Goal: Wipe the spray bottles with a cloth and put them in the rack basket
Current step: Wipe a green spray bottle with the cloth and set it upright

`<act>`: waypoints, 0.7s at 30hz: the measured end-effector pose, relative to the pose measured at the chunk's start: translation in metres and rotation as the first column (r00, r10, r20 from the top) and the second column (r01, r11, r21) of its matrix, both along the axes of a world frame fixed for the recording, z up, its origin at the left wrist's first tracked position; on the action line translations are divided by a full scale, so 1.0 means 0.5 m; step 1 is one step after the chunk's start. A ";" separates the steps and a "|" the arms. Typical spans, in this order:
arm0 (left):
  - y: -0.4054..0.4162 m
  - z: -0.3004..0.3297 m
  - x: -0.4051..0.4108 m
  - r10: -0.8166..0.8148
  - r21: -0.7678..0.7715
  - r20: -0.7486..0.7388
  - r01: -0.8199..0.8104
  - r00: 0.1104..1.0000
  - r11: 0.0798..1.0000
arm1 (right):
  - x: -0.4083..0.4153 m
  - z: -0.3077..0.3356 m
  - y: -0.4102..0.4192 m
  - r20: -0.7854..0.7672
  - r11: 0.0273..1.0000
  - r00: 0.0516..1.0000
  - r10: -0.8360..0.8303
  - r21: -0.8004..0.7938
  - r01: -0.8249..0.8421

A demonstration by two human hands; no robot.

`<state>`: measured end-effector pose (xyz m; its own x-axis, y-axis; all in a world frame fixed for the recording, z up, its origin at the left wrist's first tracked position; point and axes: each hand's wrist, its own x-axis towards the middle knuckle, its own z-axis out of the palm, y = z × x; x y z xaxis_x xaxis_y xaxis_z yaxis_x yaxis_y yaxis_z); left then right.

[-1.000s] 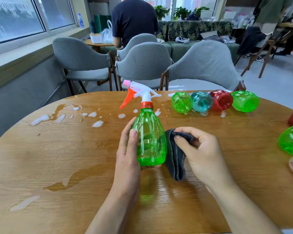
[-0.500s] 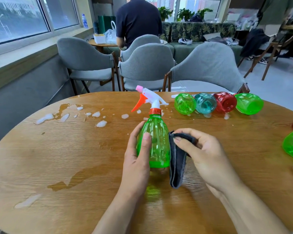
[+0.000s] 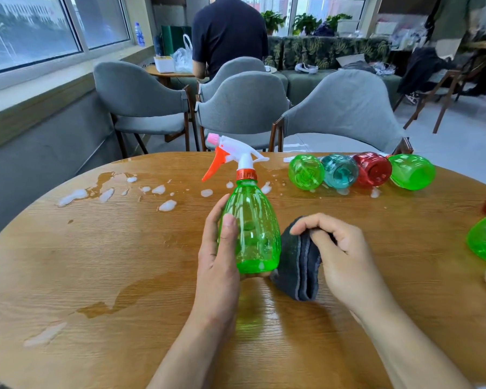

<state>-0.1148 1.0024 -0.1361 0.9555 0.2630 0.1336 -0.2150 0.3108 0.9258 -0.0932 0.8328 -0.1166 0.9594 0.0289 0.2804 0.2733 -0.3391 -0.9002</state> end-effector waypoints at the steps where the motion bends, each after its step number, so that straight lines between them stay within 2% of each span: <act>1: 0.000 0.000 0.000 0.001 0.000 0.000 -0.001 1.000 1.000 | -0.001 0.000 0.001 0.012 1.000 1.000 -0.017 -0.021 0.017; 6: 0.001 0.000 -0.002 0.010 0.033 -0.011 -0.010 1.000 0.999 | -0.004 -0.003 0.005 0.044 0.994 0.997 -0.059 -0.091 0.063; 11: 0.003 -0.001 0.001 -0.006 -0.010 -0.008 0.005 1.000 1.000 | 0.000 -0.011 0.007 0.066 0.980 0.992 -0.109 -0.160 0.118; 21: 0.005 -0.011 0.006 -0.012 0.022 -0.025 0.012 1.000 1.000 | 0.006 -0.022 0.012 0.083 0.975 0.993 -0.084 -0.197 0.099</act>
<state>-0.1116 1.0050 -0.1417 0.9617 0.2485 0.1158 -0.1885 0.2923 0.9376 -0.0901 0.8391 -0.1278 0.9375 0.0048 0.3481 0.2960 -0.5374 -0.7897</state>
